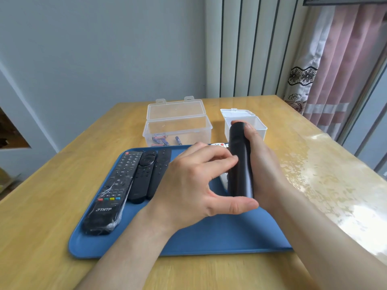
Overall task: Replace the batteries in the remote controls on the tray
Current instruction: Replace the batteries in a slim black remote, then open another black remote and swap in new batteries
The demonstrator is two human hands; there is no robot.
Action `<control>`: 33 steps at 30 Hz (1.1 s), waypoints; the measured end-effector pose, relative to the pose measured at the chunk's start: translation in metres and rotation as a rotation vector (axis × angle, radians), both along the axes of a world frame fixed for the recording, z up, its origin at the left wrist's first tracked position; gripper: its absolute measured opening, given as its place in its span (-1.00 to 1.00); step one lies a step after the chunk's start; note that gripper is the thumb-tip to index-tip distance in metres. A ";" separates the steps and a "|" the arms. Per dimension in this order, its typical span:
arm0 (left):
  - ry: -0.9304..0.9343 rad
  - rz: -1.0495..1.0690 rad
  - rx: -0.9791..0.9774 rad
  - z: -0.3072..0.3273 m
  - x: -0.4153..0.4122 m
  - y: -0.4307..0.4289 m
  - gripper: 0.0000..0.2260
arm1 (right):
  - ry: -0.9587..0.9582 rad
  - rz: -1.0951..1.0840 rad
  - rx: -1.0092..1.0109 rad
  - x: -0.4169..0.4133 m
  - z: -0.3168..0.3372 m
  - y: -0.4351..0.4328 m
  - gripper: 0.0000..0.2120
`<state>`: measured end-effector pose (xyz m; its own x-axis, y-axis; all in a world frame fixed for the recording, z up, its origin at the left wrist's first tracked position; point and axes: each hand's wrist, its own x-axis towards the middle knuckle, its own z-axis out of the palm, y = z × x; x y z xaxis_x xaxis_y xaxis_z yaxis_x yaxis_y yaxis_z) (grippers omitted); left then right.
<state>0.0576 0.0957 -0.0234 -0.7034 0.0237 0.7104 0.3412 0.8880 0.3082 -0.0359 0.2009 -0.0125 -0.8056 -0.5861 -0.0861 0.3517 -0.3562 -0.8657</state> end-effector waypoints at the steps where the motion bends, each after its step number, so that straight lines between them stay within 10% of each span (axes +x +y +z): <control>1: -0.010 -0.003 0.011 -0.001 0.000 -0.001 -0.42 | 0.017 0.004 0.004 0.000 0.000 0.000 -0.70; 12: -0.237 0.262 0.400 -0.002 -0.006 -0.016 -0.64 | 0.651 0.041 0.416 0.004 -0.007 -0.014 -0.67; 18: -0.601 0.509 0.364 -0.012 -0.006 -0.035 -0.58 | 1.353 -0.061 1.148 -0.006 -0.008 -0.004 -0.68; 24: -0.714 0.303 0.521 -0.015 -0.008 -0.027 -0.21 | 1.468 0.169 1.345 -0.004 -0.014 -0.008 -0.73; 33: -0.538 0.475 0.034 -0.014 -0.006 -0.020 -0.59 | 1.563 0.191 1.306 0.003 -0.028 -0.011 -0.60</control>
